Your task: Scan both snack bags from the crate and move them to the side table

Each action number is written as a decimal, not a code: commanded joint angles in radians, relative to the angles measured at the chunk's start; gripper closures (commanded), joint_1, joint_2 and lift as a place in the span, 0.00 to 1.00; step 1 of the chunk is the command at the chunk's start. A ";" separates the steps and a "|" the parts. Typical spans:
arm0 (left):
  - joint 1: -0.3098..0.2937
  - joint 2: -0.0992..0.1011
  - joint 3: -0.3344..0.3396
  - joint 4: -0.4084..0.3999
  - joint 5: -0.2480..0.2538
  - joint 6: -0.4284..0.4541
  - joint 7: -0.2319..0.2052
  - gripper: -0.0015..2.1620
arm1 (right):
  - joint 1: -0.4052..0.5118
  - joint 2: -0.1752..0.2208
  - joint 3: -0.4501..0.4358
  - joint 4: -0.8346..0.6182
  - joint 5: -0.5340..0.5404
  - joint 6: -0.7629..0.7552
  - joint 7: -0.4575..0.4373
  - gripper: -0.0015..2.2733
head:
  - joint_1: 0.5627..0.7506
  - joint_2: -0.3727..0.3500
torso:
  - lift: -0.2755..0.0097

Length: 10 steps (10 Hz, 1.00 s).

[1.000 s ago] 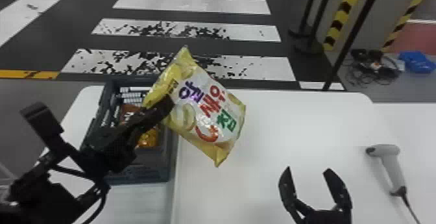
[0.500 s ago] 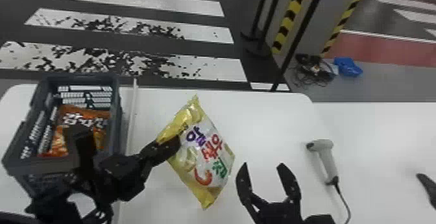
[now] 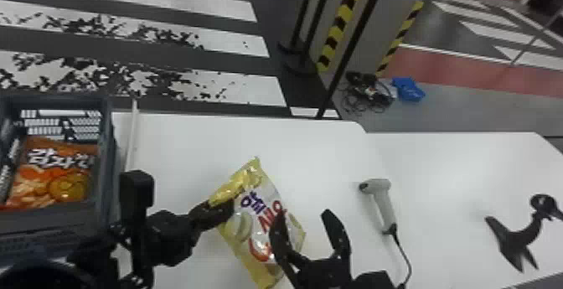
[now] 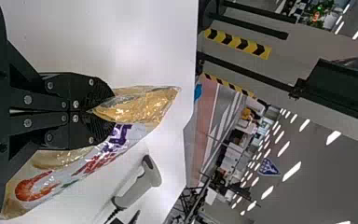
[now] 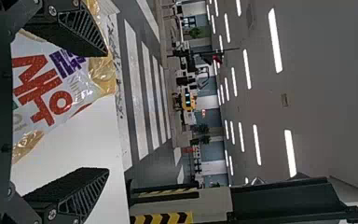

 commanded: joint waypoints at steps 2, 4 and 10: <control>-0.025 -0.020 -0.056 0.042 -0.027 -0.007 0.096 0.00 | 0.006 0.000 -0.001 0.001 0.000 -0.003 0.000 0.05 | 0.70 0.03 | 0.62; 0.011 -0.005 -0.026 -0.024 -0.063 -0.032 0.145 0.01 | 0.006 0.000 -0.001 0.003 0.000 -0.003 0.000 0.05 | 0.70 0.03 | 0.62; 0.255 0.106 0.086 -0.515 -0.395 -0.136 0.278 0.01 | -0.002 0.002 -0.003 0.011 0.000 0.003 0.000 0.05 | 0.70 0.10 | 0.62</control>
